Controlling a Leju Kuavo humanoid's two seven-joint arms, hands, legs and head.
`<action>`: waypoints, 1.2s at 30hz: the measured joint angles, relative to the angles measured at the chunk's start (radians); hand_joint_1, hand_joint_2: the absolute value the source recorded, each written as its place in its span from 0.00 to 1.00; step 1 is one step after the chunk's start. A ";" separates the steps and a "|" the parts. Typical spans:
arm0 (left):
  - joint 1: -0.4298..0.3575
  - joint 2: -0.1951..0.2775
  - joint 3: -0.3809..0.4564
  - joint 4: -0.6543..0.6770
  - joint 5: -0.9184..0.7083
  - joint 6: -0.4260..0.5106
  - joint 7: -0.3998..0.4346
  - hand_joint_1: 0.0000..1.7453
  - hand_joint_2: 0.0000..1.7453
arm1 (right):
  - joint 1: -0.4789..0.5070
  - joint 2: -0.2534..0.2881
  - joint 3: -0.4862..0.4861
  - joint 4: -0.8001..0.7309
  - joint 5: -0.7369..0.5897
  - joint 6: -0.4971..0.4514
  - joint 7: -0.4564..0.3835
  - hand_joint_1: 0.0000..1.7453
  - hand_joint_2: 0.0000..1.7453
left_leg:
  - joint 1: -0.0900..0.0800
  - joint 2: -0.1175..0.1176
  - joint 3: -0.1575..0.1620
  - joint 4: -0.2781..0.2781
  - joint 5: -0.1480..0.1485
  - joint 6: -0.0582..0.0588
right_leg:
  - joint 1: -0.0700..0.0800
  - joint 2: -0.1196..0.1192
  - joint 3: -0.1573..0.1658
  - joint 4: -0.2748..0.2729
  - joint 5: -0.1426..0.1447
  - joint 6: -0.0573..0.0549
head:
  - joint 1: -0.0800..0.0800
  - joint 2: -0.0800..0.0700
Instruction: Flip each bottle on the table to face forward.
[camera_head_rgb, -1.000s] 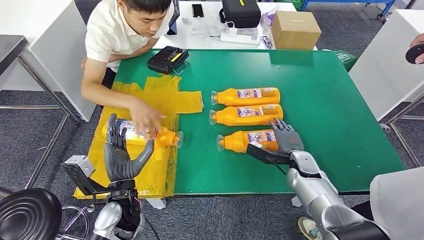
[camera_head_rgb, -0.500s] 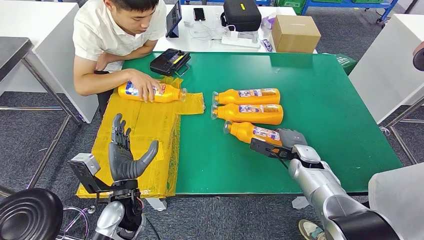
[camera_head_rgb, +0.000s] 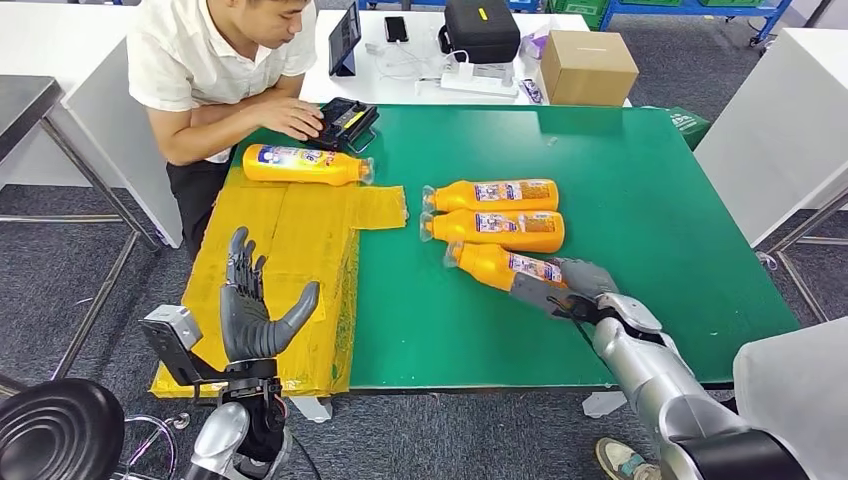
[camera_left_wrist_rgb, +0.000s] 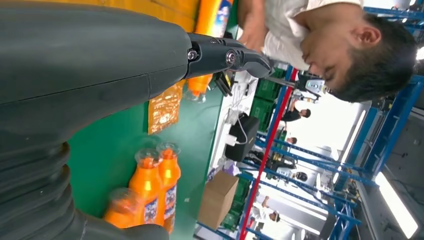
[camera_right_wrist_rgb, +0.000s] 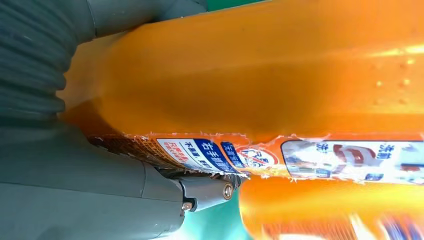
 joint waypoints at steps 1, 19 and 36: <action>0.000 0.000 0.000 0.003 0.028 -0.012 0.015 0.00 1.00 | 0.016 0.005 -0.020 -0.011 -0.058 0.011 -0.074 1.00 1.00 | 0.000 0.002 0.001 0.000 -0.001 -0.001 | 0.000 0.003 0.002 0.000 0.001 -0.001 | 0.000 0.000; 0.031 0.053 -0.140 0.162 0.276 -0.274 0.134 0.00 1.00 | 0.291 0.205 -0.010 -0.464 -0.646 0.141 -0.305 1.00 1.00 | 0.001 0.001 -0.025 0.000 0.006 -0.003 | 0.001 0.003 -0.018 0.006 0.003 -0.002 | -0.001 0.000; -0.004 0.051 -0.175 0.143 0.338 -0.287 0.158 0.00 1.00 | 0.192 0.303 0.278 -0.336 -0.469 0.021 -0.322 1.00 1.00 | 0.001 0.000 -0.028 0.000 0.006 -0.003 | 0.000 0.002 -0.022 0.006 0.002 -0.002 | -0.001 0.000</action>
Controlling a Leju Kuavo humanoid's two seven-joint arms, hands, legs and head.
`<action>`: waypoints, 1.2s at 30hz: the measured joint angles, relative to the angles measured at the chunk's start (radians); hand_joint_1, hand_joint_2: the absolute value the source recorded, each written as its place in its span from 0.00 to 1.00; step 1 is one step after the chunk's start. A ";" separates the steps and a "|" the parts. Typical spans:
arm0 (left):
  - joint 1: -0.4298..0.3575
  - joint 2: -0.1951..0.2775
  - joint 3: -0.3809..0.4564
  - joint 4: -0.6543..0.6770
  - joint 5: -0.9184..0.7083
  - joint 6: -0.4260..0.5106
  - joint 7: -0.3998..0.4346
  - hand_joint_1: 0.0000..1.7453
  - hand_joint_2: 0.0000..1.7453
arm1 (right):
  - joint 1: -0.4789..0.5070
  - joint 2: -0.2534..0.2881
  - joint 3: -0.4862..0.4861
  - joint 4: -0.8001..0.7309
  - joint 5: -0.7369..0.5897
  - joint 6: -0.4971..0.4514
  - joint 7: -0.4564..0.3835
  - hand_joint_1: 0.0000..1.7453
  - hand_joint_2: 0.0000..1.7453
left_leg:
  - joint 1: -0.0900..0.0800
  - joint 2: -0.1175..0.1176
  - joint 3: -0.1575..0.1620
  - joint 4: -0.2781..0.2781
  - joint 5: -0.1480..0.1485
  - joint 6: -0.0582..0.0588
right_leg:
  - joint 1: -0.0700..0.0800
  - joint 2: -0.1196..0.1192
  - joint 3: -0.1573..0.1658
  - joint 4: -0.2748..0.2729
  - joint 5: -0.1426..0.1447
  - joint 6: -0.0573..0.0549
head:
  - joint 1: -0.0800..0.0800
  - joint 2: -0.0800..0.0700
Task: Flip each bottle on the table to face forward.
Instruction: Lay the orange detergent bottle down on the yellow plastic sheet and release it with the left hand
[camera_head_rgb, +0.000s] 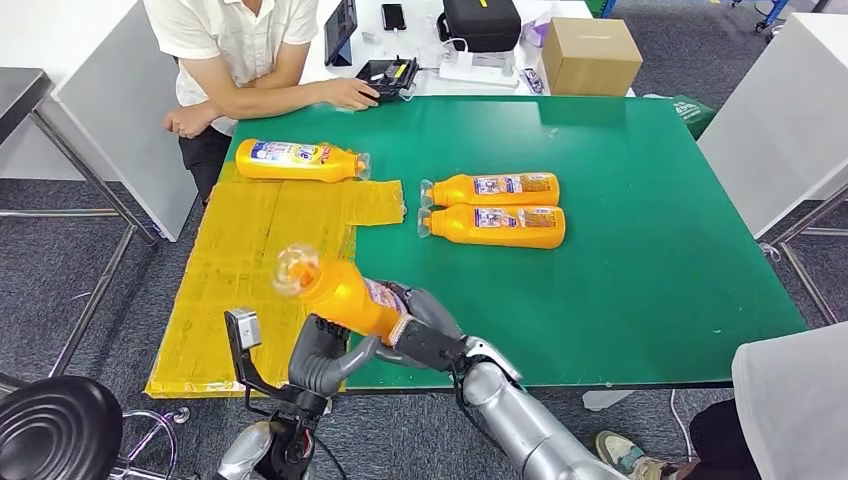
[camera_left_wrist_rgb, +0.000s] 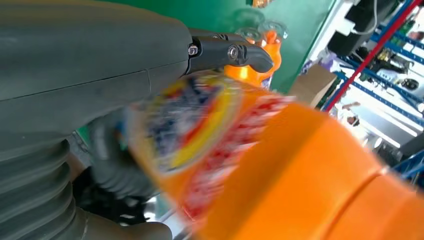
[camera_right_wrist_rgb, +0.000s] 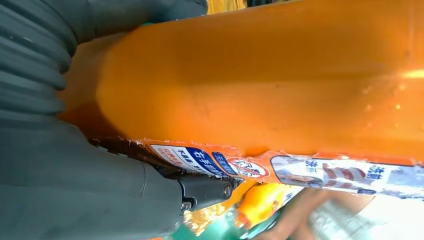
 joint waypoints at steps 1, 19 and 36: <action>-0.001 -0.001 0.001 0.000 0.006 0.004 0.002 0.00 1.00 | 0.000 0.001 0.012 0.004 0.006 -0.008 -0.005 1.00 1.00 | 0.000 0.000 0.000 0.000 0.000 0.000 | 0.000 0.000 0.000 0.000 0.000 0.000 | 0.000 0.000; 0.000 -0.027 0.020 -0.019 0.067 0.024 -0.072 1.00 1.00 | -0.026 0.015 0.088 0.052 -0.022 -0.022 -0.015 0.32 1.00 | 0.000 0.000 -0.001 0.000 0.000 0.000 | 0.000 0.000 -0.001 0.000 0.000 0.000 | 0.000 0.000; -0.006 -0.032 0.066 -0.070 0.020 0.081 -0.136 1.00 1.00 | 0.004 0.028 0.103 0.051 -0.047 -0.031 -0.064 0.00 0.00 | 0.000 0.001 -0.001 0.000 0.000 0.000 | 0.000 0.000 -0.002 0.000 0.000 0.000 | 0.000 0.000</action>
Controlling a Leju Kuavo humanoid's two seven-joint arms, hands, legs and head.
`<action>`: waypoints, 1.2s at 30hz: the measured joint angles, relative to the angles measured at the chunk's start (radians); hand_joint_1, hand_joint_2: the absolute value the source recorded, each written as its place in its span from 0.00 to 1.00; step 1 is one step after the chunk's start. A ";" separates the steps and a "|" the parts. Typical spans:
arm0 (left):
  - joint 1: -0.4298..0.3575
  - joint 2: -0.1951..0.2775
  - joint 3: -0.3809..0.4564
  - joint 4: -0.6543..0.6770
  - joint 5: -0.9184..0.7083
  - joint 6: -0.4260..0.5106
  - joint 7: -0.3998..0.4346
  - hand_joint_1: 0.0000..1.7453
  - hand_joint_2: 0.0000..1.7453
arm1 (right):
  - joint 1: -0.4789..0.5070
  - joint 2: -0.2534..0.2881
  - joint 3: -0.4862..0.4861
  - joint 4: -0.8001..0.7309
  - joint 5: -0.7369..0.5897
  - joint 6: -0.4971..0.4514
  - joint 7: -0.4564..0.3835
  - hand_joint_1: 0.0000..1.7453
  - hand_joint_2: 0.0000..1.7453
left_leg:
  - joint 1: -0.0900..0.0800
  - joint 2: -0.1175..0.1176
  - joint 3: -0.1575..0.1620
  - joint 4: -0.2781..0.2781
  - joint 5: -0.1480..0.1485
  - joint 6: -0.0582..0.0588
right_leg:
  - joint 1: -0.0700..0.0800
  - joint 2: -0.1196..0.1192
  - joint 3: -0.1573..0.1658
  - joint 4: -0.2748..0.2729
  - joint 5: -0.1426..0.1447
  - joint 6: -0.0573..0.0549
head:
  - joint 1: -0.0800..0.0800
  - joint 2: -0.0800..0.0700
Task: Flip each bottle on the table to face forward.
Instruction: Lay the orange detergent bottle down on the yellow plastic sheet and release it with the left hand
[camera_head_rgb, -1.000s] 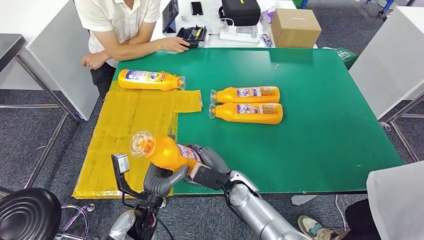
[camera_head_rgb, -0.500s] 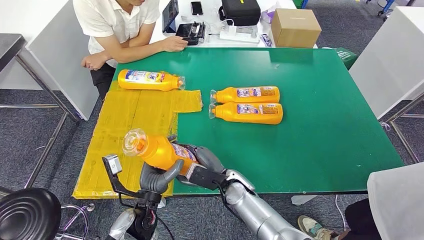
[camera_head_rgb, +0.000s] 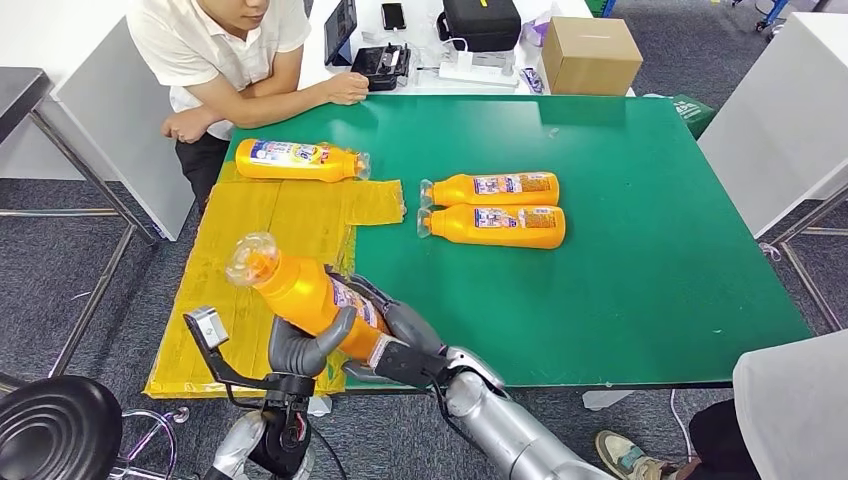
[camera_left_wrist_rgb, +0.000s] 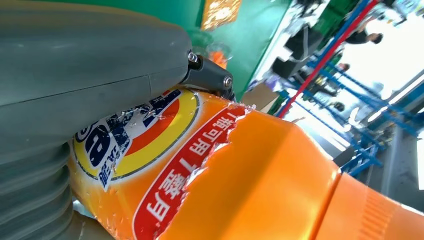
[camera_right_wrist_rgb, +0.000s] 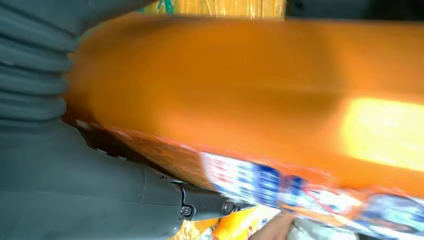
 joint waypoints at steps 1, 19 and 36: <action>-0.002 0.002 0.014 -0.004 -0.014 0.021 -0.010 1.00 1.00 | 0.017 -0.002 0.000 -0.007 0.001 -0.016 -0.009 0.00 0.00 | 0.000 0.000 0.000 0.000 0.000 0.000 | 0.000 0.000 0.000 0.000 0.000 0.000 | 0.000 0.000; -0.210 0.041 0.317 0.226 -1.196 0.629 0.005 1.00 1.00 | 0.179 -0.012 0.009 -0.148 0.082 -0.137 -0.026 0.00 0.00 | 0.000 -0.001 -0.001 0.000 0.002 -0.001 | 0.000 -0.001 -0.001 0.001 0.002 -0.002 | 0.000 0.000; -0.469 0.055 0.358 0.745 -1.808 0.338 0.350 1.00 1.00 | 0.183 0.000 0.009 -0.176 0.088 -0.077 -0.024 0.00 0.00 | 0.000 -0.002 -0.002 0.000 0.005 -0.001 | 0.000 -0.002 -0.002 0.002 0.003 -0.003 | 0.000 0.000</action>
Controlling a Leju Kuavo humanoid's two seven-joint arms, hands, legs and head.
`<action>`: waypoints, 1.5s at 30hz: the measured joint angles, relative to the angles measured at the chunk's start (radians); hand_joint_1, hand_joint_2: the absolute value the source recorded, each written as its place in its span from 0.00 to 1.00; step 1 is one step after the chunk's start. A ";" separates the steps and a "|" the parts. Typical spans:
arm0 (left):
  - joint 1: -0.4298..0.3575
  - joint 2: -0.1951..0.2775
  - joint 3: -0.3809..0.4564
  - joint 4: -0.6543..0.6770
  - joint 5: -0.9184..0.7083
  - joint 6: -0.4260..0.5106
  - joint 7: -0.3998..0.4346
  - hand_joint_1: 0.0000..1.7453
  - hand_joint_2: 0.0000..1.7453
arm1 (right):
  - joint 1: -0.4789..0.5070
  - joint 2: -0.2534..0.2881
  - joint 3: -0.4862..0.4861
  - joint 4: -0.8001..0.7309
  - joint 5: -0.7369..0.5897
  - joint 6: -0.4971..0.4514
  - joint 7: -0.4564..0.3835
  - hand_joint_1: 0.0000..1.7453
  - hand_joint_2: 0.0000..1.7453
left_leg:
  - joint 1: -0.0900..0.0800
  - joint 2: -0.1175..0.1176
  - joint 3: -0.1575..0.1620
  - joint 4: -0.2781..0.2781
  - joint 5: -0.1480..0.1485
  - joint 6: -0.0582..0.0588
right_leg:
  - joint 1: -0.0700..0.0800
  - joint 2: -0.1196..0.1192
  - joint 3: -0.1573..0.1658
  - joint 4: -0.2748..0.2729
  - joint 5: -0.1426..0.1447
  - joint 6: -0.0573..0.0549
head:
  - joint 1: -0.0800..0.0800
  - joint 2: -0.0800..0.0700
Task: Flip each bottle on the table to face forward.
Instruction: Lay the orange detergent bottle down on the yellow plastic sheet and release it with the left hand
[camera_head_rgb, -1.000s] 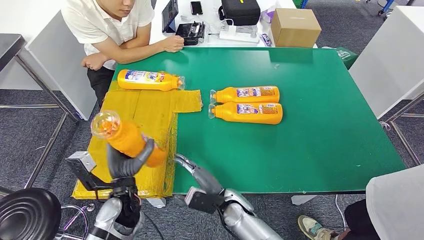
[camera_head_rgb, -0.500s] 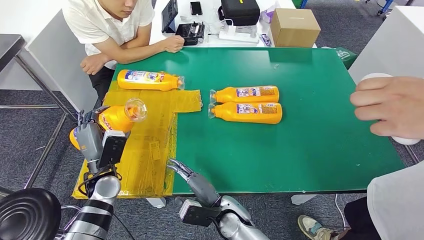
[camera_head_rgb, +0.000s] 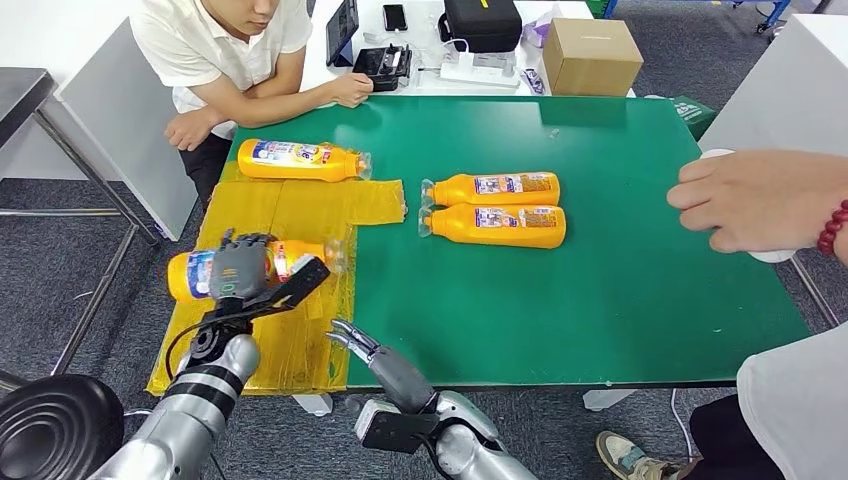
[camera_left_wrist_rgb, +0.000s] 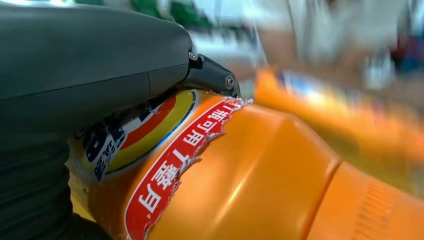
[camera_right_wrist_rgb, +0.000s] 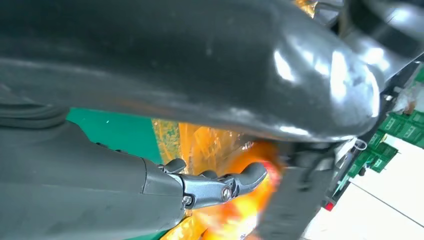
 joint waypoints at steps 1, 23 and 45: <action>-0.020 -0.001 -0.003 0.039 0.013 -0.034 0.000 1.00 1.00 | 0.000 0.002 0.000 -0.002 0.000 0.005 0.000 0.00 0.00 | 0.000 0.000 0.000 0.000 0.000 0.000 | 0.000 0.000 0.000 0.000 0.000 0.000 | 0.000 0.000; -0.202 -0.017 0.050 0.305 0.388 -0.560 -0.197 0.00 1.00 | -0.002 0.013 0.045 -0.007 -0.074 -0.056 -0.027 0.00 0.00 | -0.001 -0.011 0.003 0.000 0.003 -0.001 | -0.001 -0.008 0.006 0.001 0.000 0.000 | 0.000 0.000; -0.183 -0.025 0.129 0.303 0.523 -0.674 -0.331 0.00 0.25 | -0.019 -0.018 0.120 -0.007 -0.128 -0.093 -0.027 0.00 0.00 | 0.000 -0.010 0.004 0.000 0.004 -0.001 | 0.000 -0.008 0.006 0.001 0.000 0.000 | 0.000 0.000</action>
